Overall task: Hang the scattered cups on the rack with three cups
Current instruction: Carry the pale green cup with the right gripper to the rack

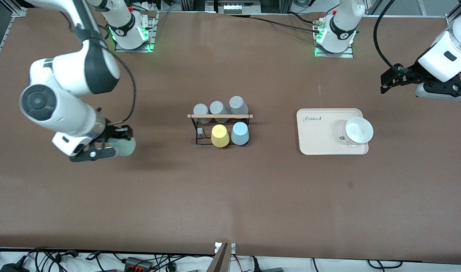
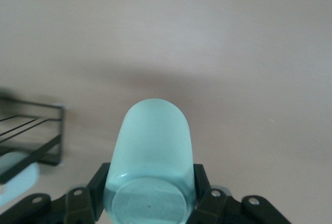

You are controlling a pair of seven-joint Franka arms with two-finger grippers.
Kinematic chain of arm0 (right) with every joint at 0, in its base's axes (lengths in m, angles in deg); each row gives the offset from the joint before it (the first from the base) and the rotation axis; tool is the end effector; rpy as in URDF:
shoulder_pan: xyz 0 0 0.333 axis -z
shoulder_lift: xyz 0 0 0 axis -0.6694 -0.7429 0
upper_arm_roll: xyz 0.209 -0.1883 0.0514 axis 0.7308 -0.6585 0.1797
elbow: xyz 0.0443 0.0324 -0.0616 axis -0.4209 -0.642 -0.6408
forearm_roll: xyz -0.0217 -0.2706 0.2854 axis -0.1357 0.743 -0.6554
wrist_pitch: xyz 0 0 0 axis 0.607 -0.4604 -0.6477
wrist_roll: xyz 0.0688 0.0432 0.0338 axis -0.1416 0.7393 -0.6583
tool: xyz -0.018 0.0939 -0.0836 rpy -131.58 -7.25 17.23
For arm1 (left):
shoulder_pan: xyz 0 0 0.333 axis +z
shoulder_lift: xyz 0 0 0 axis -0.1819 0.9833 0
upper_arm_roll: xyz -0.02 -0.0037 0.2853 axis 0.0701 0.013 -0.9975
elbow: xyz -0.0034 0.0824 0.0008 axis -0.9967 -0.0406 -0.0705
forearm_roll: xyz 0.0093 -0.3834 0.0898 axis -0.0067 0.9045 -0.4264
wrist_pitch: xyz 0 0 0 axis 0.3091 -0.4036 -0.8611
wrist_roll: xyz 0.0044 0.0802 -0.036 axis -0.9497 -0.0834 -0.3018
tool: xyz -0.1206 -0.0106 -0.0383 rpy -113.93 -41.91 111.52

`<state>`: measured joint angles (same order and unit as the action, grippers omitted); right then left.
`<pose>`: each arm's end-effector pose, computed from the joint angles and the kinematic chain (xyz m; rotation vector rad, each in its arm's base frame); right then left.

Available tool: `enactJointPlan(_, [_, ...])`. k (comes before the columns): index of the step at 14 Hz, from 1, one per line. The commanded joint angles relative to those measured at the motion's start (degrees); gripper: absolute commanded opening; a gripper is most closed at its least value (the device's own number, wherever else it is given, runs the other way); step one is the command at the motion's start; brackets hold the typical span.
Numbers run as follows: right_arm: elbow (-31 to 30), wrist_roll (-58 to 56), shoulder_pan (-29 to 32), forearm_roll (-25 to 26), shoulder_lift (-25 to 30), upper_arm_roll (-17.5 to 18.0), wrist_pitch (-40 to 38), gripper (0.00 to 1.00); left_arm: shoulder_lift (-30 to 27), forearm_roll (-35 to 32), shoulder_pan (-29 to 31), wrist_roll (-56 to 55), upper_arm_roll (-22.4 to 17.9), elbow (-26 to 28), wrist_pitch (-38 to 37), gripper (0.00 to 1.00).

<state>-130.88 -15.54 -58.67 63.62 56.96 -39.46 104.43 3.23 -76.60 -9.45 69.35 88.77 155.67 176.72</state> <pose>0.6249 0.1983 0.3876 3.1013 0.3401 -0.1187 0.5482 -0.0569 0.5701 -3.1366 0.1460 0.0153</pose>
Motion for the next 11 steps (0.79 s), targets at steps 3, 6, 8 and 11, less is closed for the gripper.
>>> enactJointPlan(3, [5.3,0.4,-8.1,0.1,-3.0,-0.2,-1.3,0.23,0.9,0.7,0.5,1.1,0.2,-1.7,-0.8,1.00])
enactJointPlan(6, [5.5,11.4,-13.3,0.2,-4.0,-0.2,0.8,0.23,0.9,0.7,0.5,1.2,0.0,-1.7,-0.8,1.00])
enactJointPlan(8, [5.5,17.6,-14.7,0.0,-5.5,-0.1,2.8,0.23,0.9,0.7,0.5,1.2,0.0,-1.7,-0.8,1.00])
enactJointPlan(11, [5.6,24.3,-16.7,-0.2,-7.2,0.6,3.5,0.23,0.9,0.7,0.5,1.2,0.0,-1.7,-0.8,1.00])
